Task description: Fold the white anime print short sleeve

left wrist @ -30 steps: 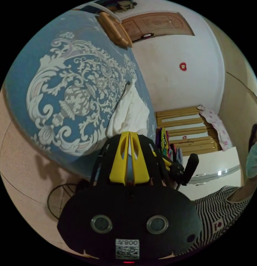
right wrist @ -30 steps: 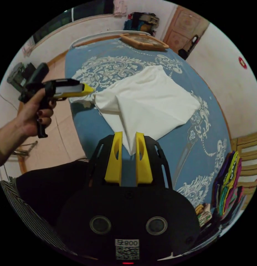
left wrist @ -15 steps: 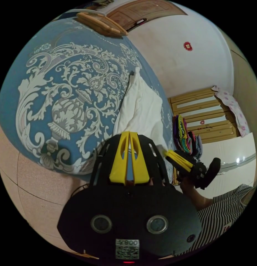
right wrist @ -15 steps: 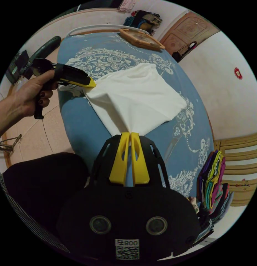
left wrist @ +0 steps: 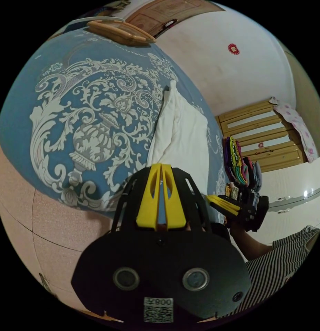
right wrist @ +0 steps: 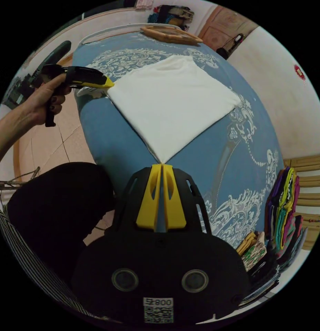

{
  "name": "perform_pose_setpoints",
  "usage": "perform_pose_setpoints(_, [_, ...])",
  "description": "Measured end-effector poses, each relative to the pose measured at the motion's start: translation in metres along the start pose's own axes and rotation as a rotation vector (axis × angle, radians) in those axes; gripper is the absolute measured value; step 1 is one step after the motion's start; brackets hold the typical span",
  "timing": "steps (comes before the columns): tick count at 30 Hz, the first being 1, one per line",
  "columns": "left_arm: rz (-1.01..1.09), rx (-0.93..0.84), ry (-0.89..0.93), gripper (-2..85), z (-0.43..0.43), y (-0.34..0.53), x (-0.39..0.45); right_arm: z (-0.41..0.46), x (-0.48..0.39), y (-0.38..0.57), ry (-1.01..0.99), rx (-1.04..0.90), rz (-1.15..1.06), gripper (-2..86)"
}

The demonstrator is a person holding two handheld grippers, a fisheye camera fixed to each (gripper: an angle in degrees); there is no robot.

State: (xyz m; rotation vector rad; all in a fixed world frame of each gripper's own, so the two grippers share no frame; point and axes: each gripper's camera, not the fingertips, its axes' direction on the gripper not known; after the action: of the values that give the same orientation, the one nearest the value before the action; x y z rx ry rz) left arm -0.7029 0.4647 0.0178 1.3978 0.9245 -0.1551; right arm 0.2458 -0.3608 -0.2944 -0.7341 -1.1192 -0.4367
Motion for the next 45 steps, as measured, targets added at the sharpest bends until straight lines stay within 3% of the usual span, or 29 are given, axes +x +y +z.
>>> perform_pose_setpoints(4, [0.014,0.023,0.001,0.2,0.002,0.010,0.014,0.005,0.031,0.032,-0.117,-0.025,0.081,0.1])
perform_pose_setpoints(10, [0.148,0.027,0.008,0.2,0.022,0.014,0.057,-0.016,0.087,0.044,-0.296,0.161,0.179,0.0])
perform_pose_setpoints(12, [0.156,-0.010,-0.038,0.3,0.041,0.014,0.061,-0.006,0.096,0.040,-0.311,0.150,0.166,0.0])
perform_pose_setpoints(14, [0.140,-0.084,-0.111,0.3,0.062,0.016,0.055,0.028,0.101,0.040,-0.285,0.017,0.129,0.1])
perform_pose_setpoints(17, [0.103,-0.069,-0.042,0.3,0.063,0.022,0.056,0.029,0.122,0.054,-0.318,0.025,0.150,0.1])
perform_pose_setpoints(20, [0.143,-0.058,-0.088,0.3,0.067,0.029,0.063,0.021,0.145,0.072,-0.290,0.090,0.160,0.1])
perform_pose_setpoints(22, [0.145,-0.100,-0.070,0.3,0.082,0.031,0.057,0.041,0.156,0.078,-0.297,0.012,0.151,0.1])
perform_pose_setpoints(24, [0.070,-0.081,-0.002,0.2,0.082,0.033,0.050,0.048,0.174,0.089,-0.359,0.058,0.182,0.1])
perform_pose_setpoints(28, [0.127,-0.040,-0.091,0.2,0.076,0.044,0.060,0.041,0.216,0.113,-0.424,0.110,0.264,0.1])
perform_pose_setpoints(31, [0.114,-0.066,-0.040,0.4,0.085,0.051,0.049,0.063,0.237,0.126,-0.459,0.045,0.270,0.1])
perform_pose_setpoints(35, [0.170,-0.050,0.007,1.1,0.078,0.061,0.064,0.066,0.290,0.158,-0.643,0.086,0.426,0.4])
perform_pose_setpoints(41, [0.295,-0.281,0.179,5.5,0.127,0.083,0.102,0.094,0.353,0.218,-0.887,0.070,0.641,2.0])
perform_pose_setpoints(45, [0.241,-0.437,0.274,7.5,0.171,0.084,0.108,0.112,0.380,0.244,-1.027,0.100,0.734,4.2])
